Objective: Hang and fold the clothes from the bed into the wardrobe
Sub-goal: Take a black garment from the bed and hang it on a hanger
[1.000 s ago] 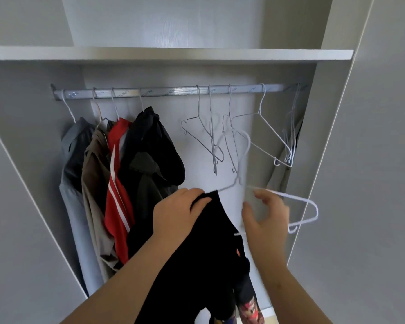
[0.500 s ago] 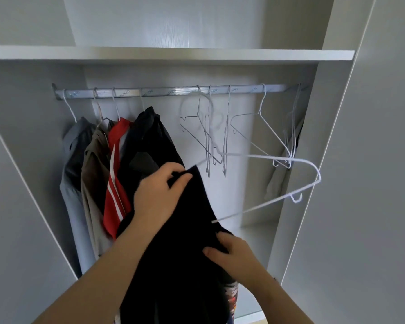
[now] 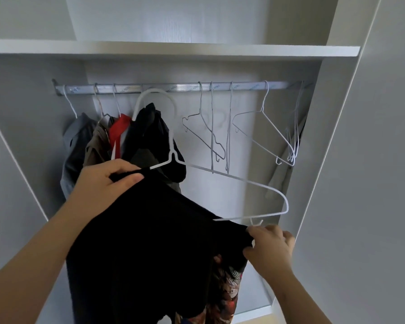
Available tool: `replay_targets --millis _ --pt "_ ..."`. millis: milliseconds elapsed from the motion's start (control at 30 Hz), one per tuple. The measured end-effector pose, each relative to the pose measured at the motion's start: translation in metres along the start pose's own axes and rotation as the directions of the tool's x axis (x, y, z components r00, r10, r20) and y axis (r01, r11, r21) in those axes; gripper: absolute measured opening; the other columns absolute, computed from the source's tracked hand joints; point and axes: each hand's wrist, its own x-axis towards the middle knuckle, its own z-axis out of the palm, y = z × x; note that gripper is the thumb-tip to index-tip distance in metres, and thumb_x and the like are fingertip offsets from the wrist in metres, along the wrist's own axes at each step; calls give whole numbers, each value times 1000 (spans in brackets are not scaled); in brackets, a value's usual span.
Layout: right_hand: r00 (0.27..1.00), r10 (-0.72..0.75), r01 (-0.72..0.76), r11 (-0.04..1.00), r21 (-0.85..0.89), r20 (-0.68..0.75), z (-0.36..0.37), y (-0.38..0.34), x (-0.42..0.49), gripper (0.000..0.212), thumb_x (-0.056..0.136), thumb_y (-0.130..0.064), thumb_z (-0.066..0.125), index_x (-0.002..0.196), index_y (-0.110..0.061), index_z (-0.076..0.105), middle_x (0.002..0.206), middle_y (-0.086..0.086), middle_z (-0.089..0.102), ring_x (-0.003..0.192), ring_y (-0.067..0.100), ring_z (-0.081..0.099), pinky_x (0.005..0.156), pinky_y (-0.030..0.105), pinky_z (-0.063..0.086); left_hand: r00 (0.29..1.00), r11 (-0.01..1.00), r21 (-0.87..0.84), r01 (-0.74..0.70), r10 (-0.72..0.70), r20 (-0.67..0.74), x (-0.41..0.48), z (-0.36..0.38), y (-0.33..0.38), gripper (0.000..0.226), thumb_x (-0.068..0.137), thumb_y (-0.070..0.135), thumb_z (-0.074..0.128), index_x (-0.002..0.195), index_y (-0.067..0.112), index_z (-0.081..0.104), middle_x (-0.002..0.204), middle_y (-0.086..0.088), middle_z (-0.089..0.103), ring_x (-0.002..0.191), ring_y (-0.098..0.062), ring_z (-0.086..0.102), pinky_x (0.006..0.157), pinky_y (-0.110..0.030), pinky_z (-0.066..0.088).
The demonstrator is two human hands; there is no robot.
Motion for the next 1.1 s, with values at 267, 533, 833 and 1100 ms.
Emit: replay_targets --millis 267,533,833,1100 --pt "940 289 -139 811 569 -183 -9 -6 12 24 75 -10 60 89 -20 44 77 0 53 86 30 52 83 36 42 999 999 31 -44 44 -9 -2 -21 -9 55 79 12 67 76 66 60 78 36 63 72 17 58 67 4 39" --pt "923 276 -80 820 567 -269 -20 -9 19 47 79 -7 59 124 -15 50 91 2 58 95 29 52 91 36 36 998 996 -85 36 -41 -55 -7 -20 -17 44 80 15 65 71 58 65 75 29 66 69 9 60 68 -1 44" --pt "803 -400 354 917 -187 -442 -31 14 17 30 39 5 87 57 -7 67 55 3 59 53 30 55 49 36 45 996 977 205 -50 34 79 -8 -21 -12 27 81 19 68 77 45 66 74 29 64 78 2 59 71 0 36" --pt "710 -516 538 837 -104 -479 -27 1 17 24 47 9 79 57 -6 64 65 5 60 68 22 51 60 22 36 972 924 318 -211 166 165 -8 9 3 37 82 47 48 86 19 72 82 11 68 79 -1 58 72 -13 46"
